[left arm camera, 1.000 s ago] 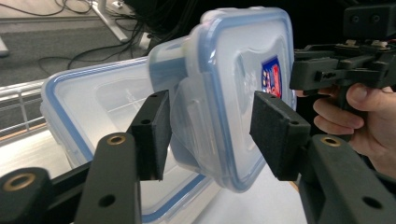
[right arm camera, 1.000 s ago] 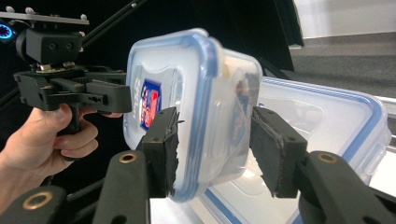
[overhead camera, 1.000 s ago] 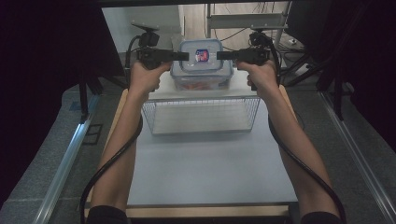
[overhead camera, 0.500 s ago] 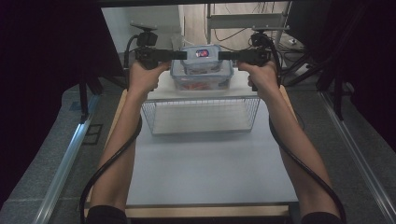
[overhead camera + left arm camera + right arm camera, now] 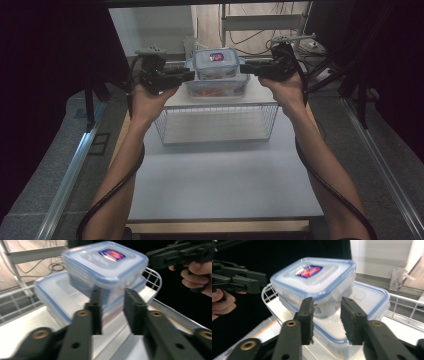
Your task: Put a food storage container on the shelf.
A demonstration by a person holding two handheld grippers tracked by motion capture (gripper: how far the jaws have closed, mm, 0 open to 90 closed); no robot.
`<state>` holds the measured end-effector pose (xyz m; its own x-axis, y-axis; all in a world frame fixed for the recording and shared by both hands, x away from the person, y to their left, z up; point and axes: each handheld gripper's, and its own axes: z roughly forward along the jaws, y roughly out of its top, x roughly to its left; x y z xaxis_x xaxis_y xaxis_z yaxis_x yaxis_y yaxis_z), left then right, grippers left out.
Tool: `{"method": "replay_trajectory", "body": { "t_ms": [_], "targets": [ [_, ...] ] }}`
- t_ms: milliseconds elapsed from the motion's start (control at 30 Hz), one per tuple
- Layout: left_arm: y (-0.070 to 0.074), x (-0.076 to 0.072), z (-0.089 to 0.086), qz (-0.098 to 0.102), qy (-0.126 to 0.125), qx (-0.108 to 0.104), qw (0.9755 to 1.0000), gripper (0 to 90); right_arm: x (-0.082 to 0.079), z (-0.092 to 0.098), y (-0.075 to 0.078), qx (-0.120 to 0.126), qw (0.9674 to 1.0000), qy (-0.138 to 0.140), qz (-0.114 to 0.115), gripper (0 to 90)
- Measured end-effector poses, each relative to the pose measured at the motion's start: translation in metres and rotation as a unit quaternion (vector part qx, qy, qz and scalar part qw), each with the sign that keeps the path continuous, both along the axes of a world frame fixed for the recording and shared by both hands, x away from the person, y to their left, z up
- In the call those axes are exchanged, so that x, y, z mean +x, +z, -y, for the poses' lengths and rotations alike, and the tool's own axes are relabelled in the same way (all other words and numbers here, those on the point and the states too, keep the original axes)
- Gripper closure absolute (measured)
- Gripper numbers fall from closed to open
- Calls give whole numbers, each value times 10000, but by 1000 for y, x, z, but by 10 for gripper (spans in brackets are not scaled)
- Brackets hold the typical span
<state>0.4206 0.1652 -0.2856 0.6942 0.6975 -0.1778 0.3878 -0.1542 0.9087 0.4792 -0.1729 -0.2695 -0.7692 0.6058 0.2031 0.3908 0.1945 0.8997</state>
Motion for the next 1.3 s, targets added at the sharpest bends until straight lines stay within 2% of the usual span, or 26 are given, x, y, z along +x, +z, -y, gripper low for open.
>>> {"method": "replay_trajectory", "body": {
  "t_ms": [133, 233, 367, 433, 533, 733, 967, 1100, 1300],
  "targets": [
    [-10, 4, 11, -21, -123, 43, 9999, 778, -2, -5, -10, -103, 9999, 17, 10, 733],
    [-14, 9, 19, 8, -46, 121, 9999, 782, -2, -7, -14, -167, 9998, -6, 47, 735],
    [-14, 16, 23, -29, 96, 105, 9999, 789, -2, -8, -19, -190, 9998, -5, 14, 735],
    [-14, 18, 24, -66, 42, 11, 10000, 789, -1, -7, -21, -185, 9998, -3, -3, 733],
    [-14, 15, 25, -23, -8, 61, 10000, 780, -3, -5, -22, -144, 9999, 33, -27, 715],
    [-16, 3, 25, 105, -83, 94, 9999, 653, -13, -4, -26, -77, 9999, 117, 61, 635],
    [-21, -12, 27, 275, -139, 167, 9994, 513, -27, -4, -31, -230, 9994, 149, 227, 536],
    [-26, -20, 29, 298, -165, 172, 9993, 469, -33, -4, -32, -322, 9989, 153, 288, 478],
    [-35, -33, 32, 361, -228, 290, 9987, 397, -45, -3, -37, -416, 9983, 196, 370, 418]
  ]
}}
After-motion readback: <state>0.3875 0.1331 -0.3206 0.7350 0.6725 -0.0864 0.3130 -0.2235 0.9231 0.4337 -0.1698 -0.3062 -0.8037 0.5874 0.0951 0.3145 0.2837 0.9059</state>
